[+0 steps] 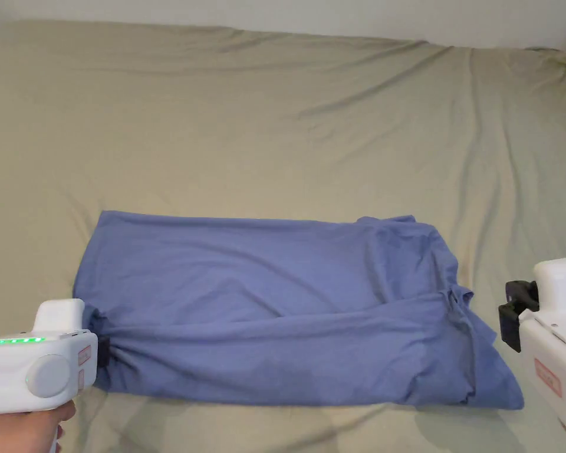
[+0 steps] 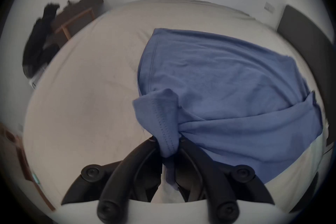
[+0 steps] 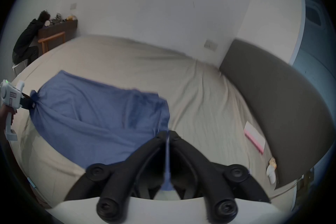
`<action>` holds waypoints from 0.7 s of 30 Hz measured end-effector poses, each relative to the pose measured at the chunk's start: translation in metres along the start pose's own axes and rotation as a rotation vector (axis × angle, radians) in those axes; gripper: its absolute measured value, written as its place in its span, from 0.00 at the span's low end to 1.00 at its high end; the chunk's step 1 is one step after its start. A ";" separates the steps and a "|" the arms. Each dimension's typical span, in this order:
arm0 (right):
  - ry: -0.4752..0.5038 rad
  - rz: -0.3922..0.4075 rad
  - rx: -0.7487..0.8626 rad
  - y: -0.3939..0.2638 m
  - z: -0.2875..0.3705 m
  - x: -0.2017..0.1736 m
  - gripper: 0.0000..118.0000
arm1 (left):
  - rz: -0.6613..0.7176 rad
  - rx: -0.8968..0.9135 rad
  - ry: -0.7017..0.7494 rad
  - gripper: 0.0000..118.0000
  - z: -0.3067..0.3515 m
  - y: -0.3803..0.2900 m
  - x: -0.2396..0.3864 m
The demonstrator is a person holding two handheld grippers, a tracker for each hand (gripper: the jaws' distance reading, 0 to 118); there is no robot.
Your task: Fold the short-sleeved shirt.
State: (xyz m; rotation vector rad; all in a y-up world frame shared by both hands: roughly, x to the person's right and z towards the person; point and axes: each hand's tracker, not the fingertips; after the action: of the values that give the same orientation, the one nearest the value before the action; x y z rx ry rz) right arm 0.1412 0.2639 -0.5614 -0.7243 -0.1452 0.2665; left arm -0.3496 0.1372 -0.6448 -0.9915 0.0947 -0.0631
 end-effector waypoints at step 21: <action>0.198 -0.081 -0.462 -0.061 -0.124 -0.023 0.08 | -0.017 -0.024 -0.019 0.08 0.027 -0.012 -0.009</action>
State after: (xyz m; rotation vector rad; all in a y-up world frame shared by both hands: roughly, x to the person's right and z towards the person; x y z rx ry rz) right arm 0.1586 0.1346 -0.6136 -1.1957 -0.0468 0.0806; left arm -0.3558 0.1538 -0.6202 -1.0170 0.0693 -0.0680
